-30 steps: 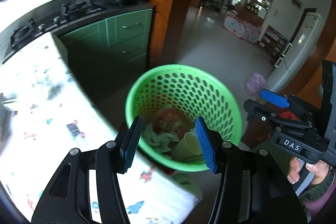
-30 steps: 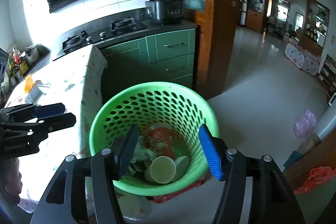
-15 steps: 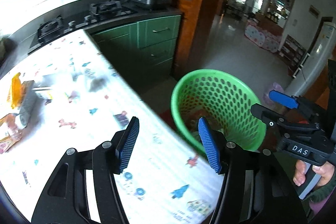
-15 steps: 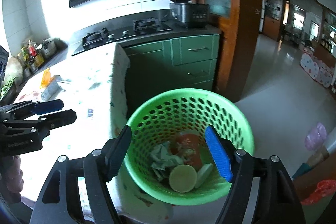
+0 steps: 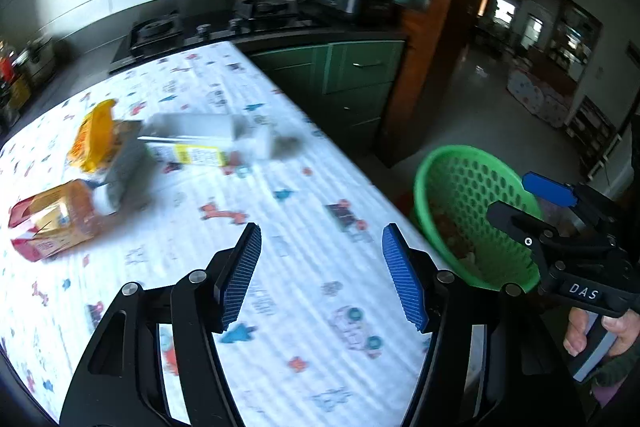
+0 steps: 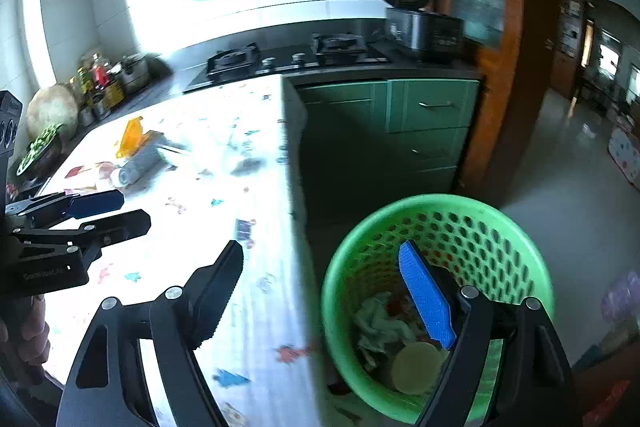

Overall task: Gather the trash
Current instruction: 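Move both grippers back to the table toward the yellow packet and drink bottle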

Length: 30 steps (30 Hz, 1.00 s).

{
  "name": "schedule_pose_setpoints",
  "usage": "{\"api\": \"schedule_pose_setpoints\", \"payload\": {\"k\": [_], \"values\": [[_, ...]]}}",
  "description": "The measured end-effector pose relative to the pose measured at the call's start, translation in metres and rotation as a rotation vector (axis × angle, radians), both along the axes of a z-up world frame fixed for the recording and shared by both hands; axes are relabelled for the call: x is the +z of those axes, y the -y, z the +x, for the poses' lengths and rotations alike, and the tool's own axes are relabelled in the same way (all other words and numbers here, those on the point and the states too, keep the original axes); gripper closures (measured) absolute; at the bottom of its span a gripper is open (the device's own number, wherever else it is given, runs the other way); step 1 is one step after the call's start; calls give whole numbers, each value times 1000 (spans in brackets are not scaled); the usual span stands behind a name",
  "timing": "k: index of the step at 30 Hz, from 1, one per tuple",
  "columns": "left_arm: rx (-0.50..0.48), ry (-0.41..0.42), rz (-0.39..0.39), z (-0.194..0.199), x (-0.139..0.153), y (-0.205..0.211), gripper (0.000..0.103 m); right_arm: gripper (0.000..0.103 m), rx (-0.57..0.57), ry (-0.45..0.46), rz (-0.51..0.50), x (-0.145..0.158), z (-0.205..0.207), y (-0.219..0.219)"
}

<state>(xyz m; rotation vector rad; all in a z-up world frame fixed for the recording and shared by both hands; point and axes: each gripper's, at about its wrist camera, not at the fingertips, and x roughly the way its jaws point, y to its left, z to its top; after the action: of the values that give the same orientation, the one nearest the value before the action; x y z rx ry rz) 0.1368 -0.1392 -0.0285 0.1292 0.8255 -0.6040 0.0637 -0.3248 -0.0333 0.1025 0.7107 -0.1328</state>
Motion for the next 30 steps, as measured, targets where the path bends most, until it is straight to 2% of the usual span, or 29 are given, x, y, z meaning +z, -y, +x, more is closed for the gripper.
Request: {"api": "schedule_pose_setpoints", "payload": {"k": [12,30], "values": [[140,1,8,32,-1,-70,35,25,111,-13,0,-2,48,-48],[358,-4,7,80,1,-190,33,25,262,-33,45,-1,130,-129]]}}
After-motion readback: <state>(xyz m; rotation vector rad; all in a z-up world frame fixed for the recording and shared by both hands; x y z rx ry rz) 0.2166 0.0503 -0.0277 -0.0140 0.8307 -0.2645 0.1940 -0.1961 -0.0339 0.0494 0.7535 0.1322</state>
